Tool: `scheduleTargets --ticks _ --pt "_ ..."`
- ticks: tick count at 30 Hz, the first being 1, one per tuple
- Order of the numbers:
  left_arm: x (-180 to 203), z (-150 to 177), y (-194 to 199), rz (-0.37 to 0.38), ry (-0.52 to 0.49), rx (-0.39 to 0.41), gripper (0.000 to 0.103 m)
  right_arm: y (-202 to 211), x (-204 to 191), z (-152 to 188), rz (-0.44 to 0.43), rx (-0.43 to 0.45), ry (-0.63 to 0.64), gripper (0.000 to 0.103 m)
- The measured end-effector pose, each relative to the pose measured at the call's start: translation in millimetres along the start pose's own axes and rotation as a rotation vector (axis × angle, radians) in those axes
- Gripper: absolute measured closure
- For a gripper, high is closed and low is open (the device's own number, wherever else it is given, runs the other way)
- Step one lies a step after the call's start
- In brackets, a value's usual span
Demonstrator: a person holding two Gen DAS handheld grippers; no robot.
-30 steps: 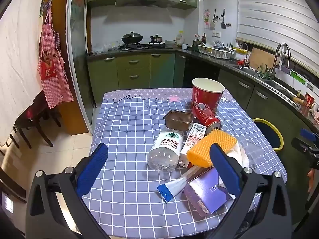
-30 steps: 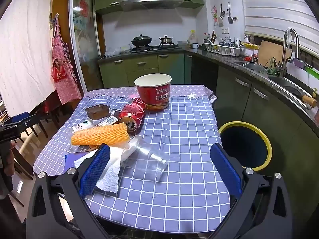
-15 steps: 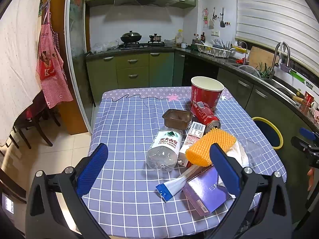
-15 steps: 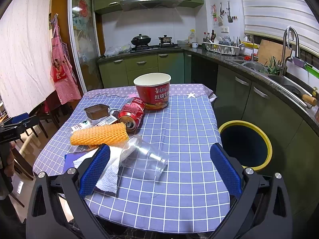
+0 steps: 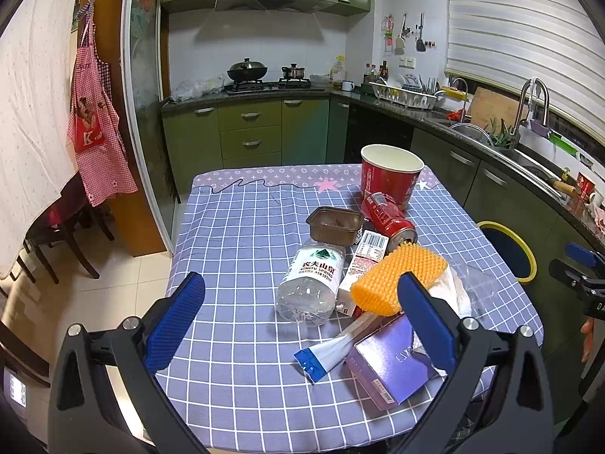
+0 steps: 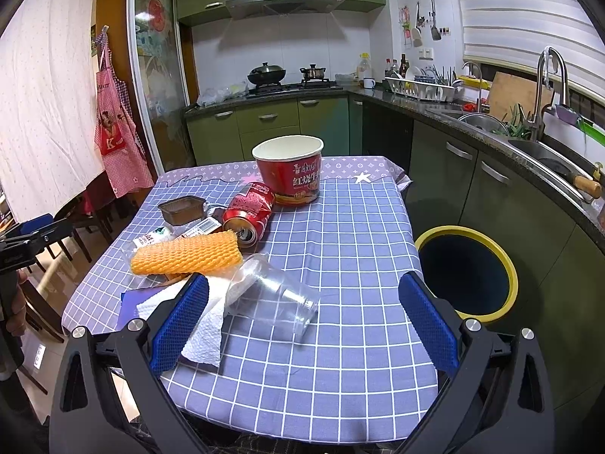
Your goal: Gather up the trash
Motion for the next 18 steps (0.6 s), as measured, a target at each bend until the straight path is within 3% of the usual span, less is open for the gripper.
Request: scheduleTargets --ticks 18 --pt "2.7 2.1 -1.2 0.002 -0.003 -0.008 0.006 -4.9 0.8 5.7 0.0 -0.005 -0.004 0.004"
Point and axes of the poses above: each gripper's, at about its wrist camera, not at the fingertips, and y roughly against the way its jaws point, x to its right, z to its underside, the point moved 9 cm from there along -y, roughly the way its jaws point, and after that the axes turned 7 degrees about x, right-handed, at the moved point
